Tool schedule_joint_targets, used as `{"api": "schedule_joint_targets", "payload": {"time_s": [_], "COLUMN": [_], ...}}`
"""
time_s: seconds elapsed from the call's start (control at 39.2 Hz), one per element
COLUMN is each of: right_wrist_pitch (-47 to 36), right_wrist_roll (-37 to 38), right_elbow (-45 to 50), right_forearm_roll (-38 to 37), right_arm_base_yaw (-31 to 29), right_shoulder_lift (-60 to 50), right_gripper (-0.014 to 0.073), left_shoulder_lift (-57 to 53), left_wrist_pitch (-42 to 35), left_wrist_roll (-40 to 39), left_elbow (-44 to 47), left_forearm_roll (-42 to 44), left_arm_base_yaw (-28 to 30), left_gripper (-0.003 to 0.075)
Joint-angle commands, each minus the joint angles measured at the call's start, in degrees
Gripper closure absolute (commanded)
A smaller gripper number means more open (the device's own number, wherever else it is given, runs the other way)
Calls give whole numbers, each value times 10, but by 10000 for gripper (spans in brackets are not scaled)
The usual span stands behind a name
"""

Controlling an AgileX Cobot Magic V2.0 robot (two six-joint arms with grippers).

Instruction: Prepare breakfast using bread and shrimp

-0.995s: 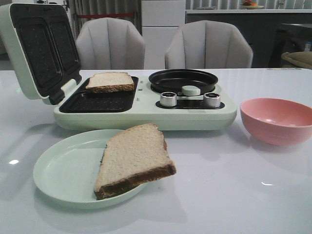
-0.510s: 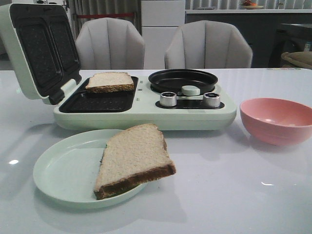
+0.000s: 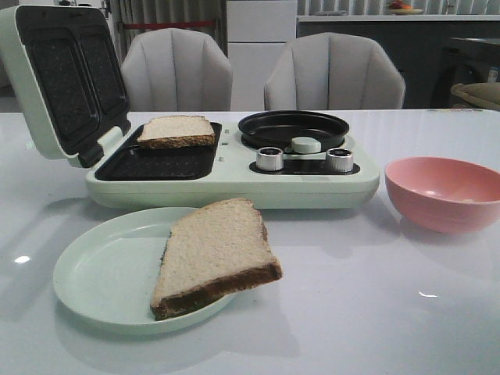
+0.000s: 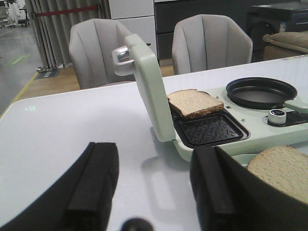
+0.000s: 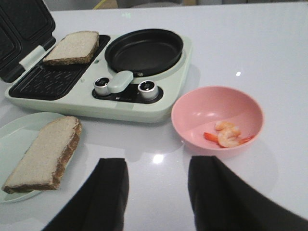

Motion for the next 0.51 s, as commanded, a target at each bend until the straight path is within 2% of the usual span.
{"api": "schedule_joint_targets", "payload": {"time_s": [0.0,0.2,0.48], "right_wrist_pitch": [-13,91,84], "right_wrist_roll": [-2,-14,-61], "right_elbow": [-54,-167,-270], "right_forearm_roll": [41,111,202], "right_arm_base_yaw": [4,19,67], "right_shoulder_lift": [82,255,446], "right_gripper": [153,155,157], "left_shoulder_lift": [4,4,2], "left_wrist_pitch": [-41,-41,-41], "left_wrist_roll": [-2,-2,-2], "left_elbow": [-15,-15,-15], "left_forearm_roll": [6,6,6], "left_arm_base_yaw": [-5,-5,-5], "left_gripper": [317,317,317]}}
